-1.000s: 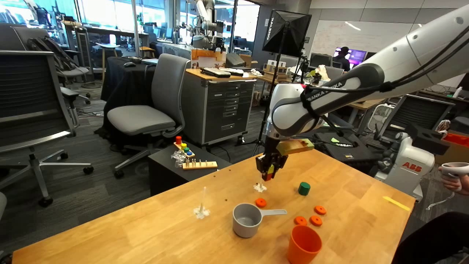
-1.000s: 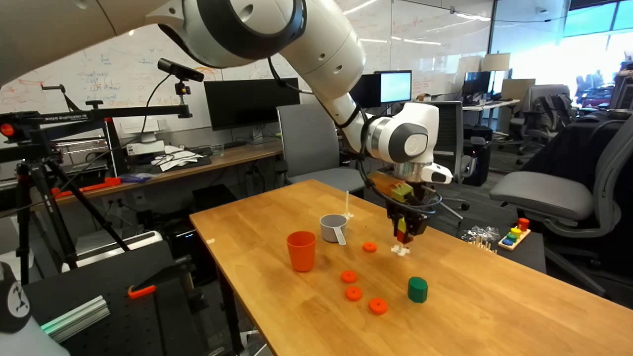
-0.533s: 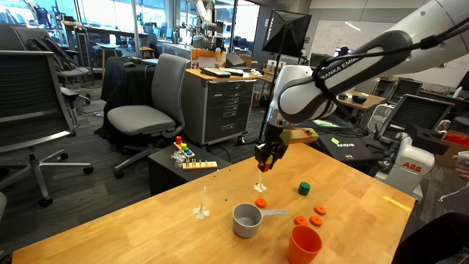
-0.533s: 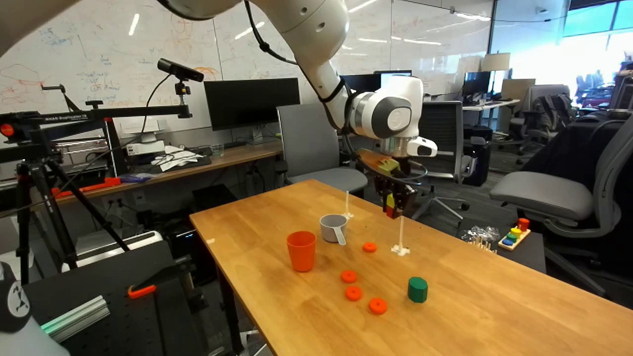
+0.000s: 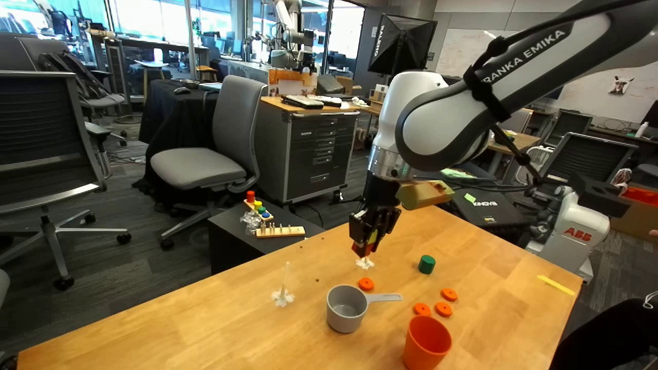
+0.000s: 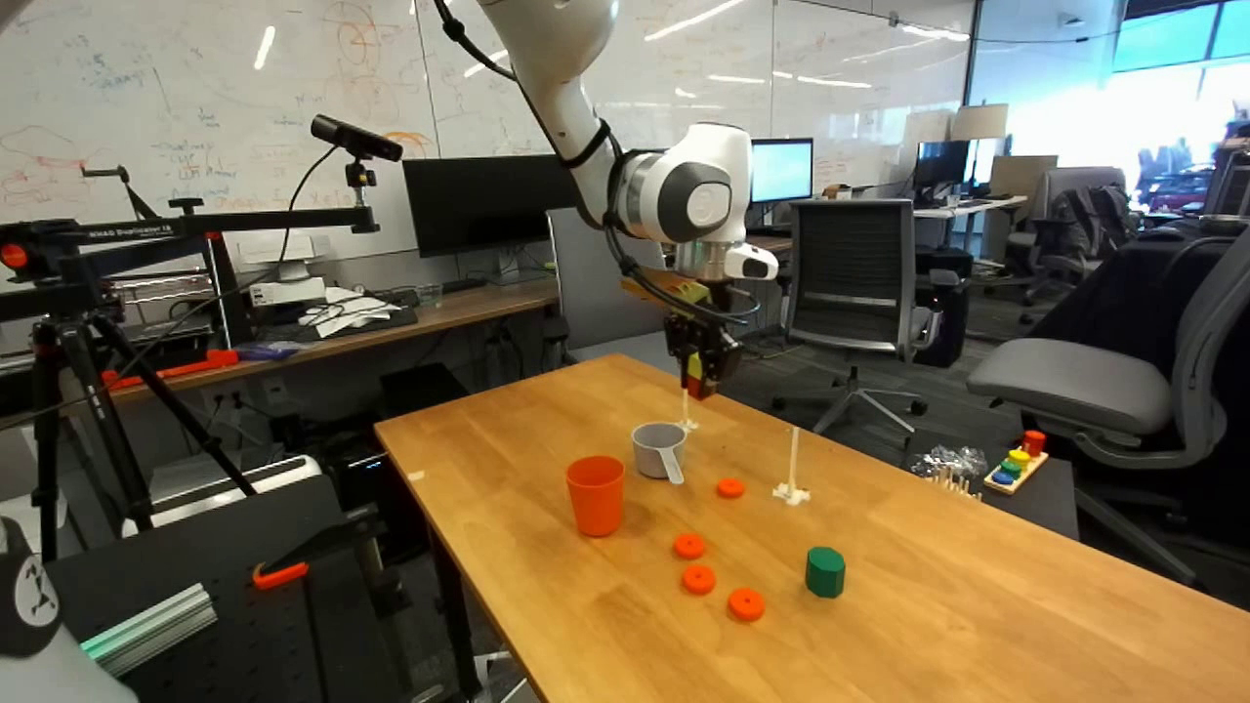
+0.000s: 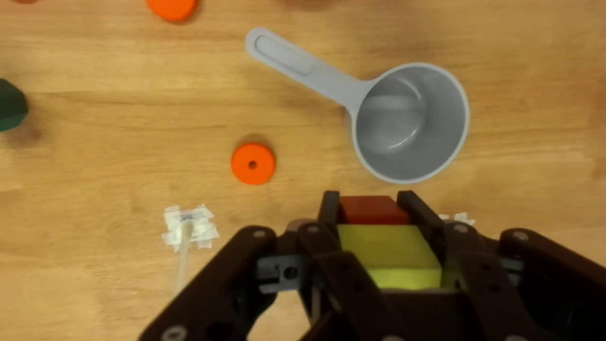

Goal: Put the blocks in the grey cup

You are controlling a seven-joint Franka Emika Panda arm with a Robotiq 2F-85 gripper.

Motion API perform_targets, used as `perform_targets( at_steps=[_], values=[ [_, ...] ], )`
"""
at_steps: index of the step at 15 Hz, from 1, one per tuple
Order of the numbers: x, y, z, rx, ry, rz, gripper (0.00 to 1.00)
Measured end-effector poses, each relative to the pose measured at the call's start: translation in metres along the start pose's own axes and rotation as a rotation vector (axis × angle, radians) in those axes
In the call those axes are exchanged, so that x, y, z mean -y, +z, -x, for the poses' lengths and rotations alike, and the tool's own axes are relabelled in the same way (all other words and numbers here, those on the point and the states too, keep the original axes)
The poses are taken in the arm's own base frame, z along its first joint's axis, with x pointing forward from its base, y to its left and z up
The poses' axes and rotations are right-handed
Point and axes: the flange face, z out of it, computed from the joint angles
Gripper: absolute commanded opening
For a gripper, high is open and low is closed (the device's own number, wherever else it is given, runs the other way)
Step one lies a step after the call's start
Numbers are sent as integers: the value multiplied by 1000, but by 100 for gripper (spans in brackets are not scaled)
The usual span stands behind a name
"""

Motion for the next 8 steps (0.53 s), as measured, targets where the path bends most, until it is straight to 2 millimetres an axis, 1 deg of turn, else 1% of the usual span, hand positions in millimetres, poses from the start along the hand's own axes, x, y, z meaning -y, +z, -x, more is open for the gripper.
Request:
perform_targets(
  at_steps=[2,4,6,8],
  values=[
    [19,10,14,29,-29,-1,15],
    [29,21,25,54,-47,2,15],
    [31,28,32,72,-53,5,14],
    [30,35,36,85,-57,7,15]
  ],
)
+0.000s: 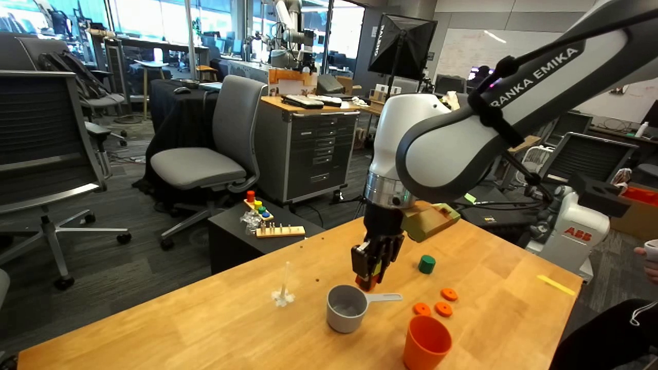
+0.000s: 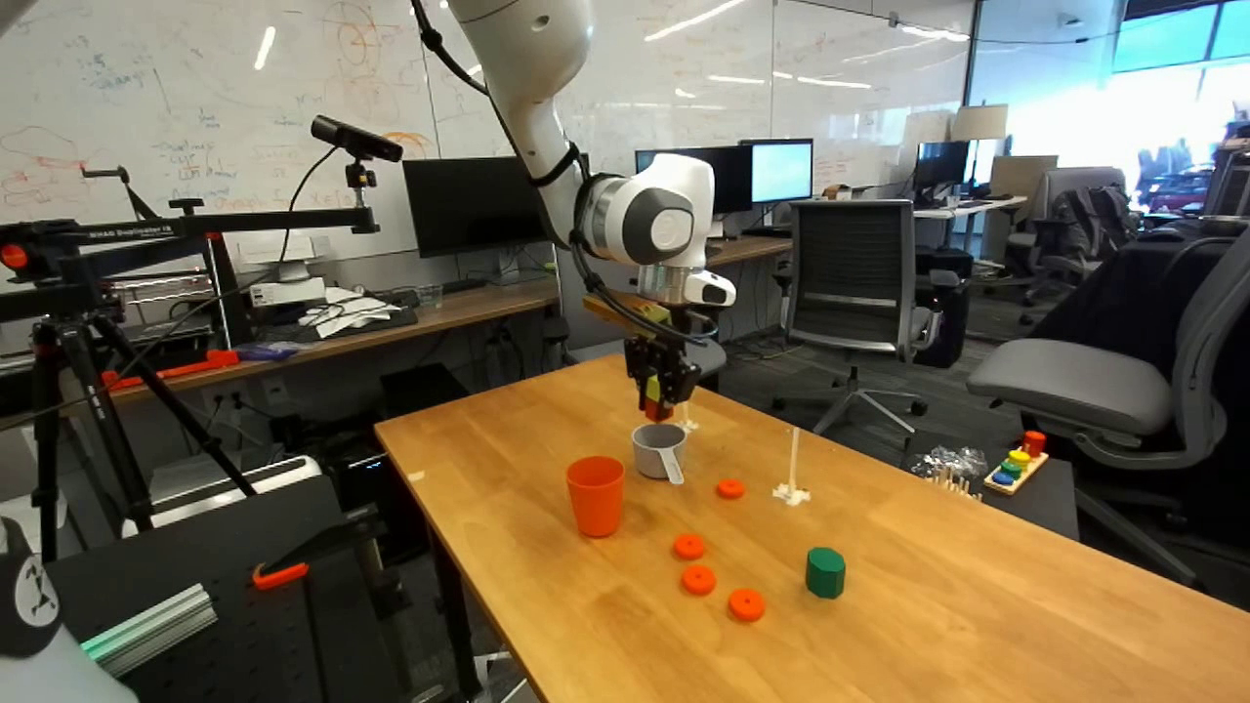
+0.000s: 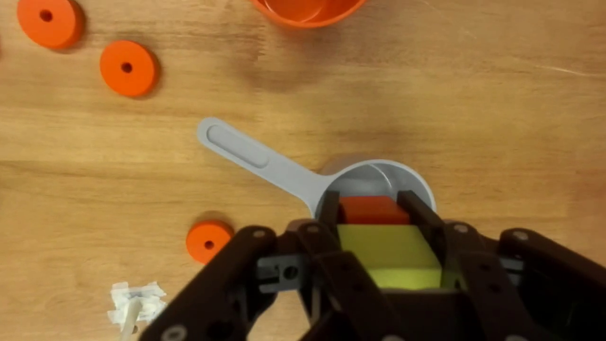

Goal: Put the blocks in the grey cup

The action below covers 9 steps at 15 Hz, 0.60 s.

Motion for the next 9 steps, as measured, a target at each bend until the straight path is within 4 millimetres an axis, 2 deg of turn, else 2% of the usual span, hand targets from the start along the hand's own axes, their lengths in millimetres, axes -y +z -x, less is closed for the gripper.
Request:
perform_targets(
  at_steps=[9],
  values=[
    [-8,40,2,49,-9,11,13]
  ],
)
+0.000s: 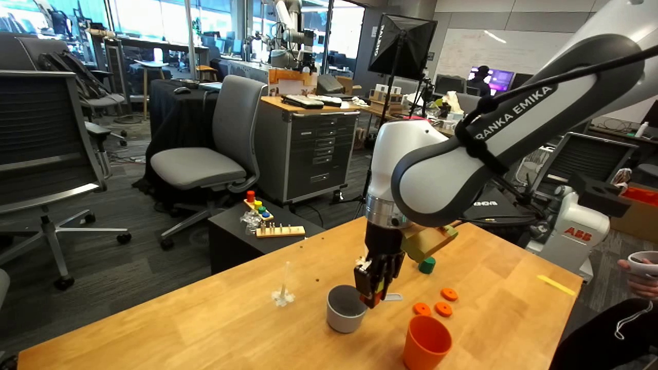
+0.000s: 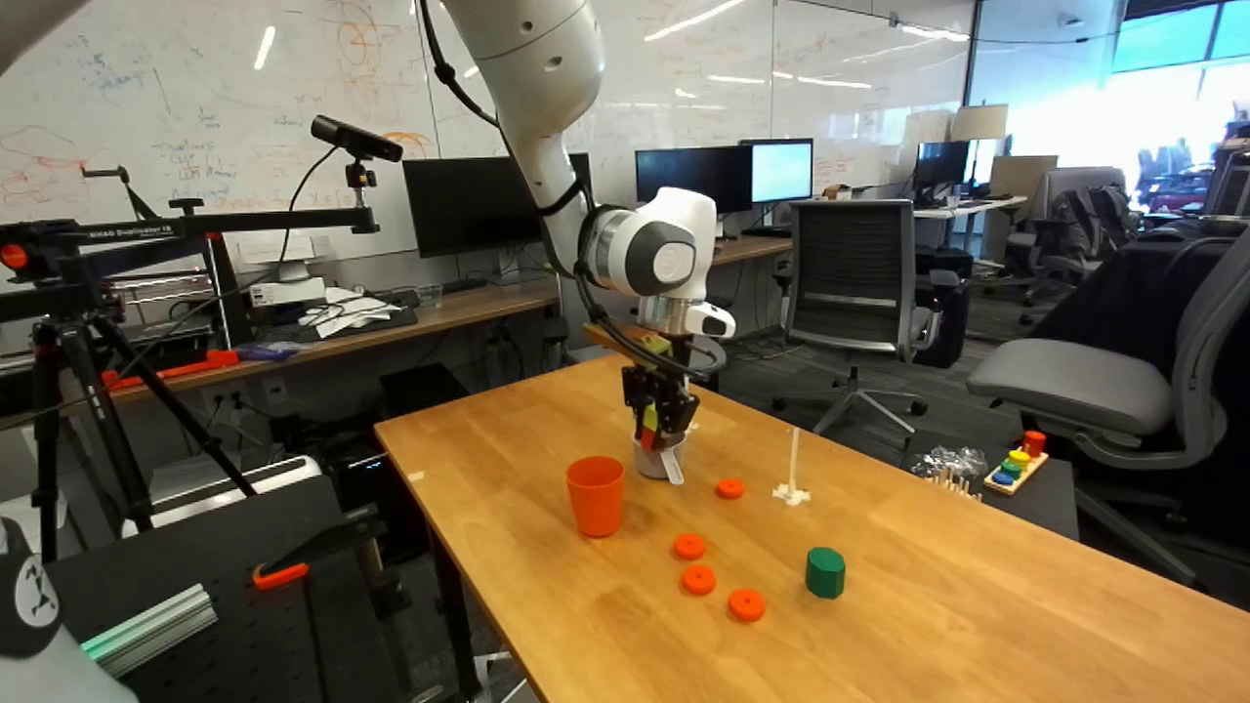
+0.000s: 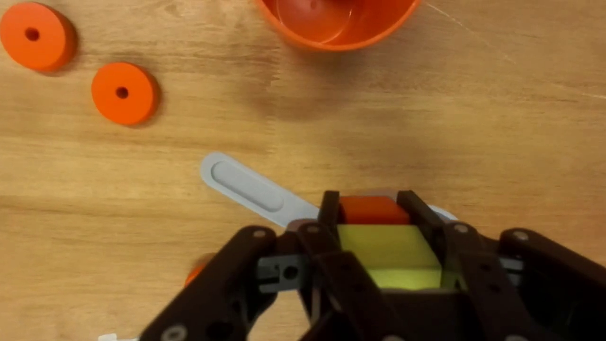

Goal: Put the blocks in the grey cup

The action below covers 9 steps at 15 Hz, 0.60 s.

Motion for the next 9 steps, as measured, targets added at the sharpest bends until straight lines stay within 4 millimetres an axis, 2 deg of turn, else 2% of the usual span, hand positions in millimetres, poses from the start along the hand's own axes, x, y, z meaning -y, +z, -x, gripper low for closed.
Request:
perform_targets(
  at_steps=[5,9],
  values=[
    [1,10,-13,2,-6,5,12],
    [13,4,-23,4,-22,5,12]
  ],
)
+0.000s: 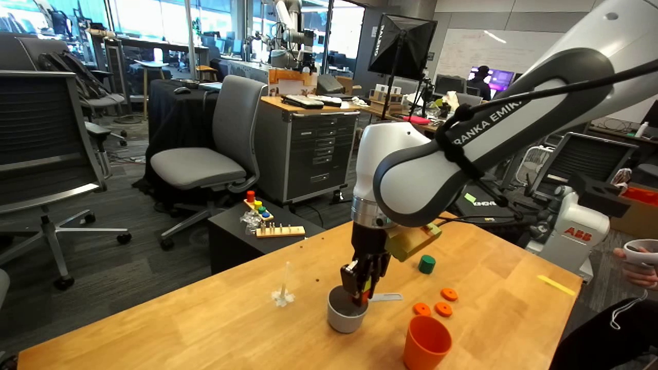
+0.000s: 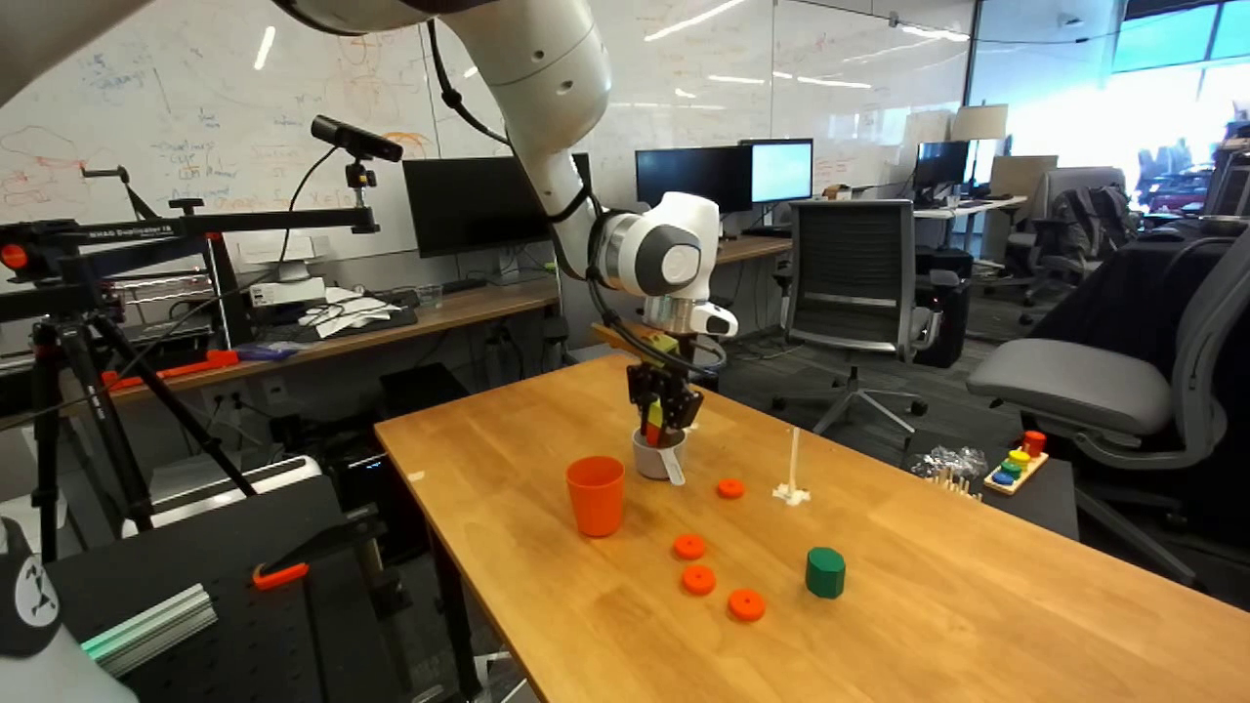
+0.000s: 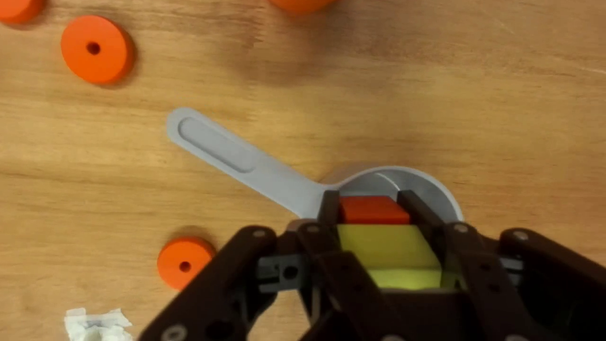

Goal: Put the blocks in the grey cup

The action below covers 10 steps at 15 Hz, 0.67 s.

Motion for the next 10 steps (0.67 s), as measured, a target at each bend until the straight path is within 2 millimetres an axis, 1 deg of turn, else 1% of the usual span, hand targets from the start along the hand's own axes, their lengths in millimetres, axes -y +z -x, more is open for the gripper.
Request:
perform_targets(
  at_steps=[3,5,7,10],
  values=[
    [11,-7,-5,-2,-20,8,12],
    [16,-8,-8,-4,-27,10,12],
    [16,-3,-9,1,-29,12,12],
    [12,7,-12,12,-23,16,12]
  ],
)
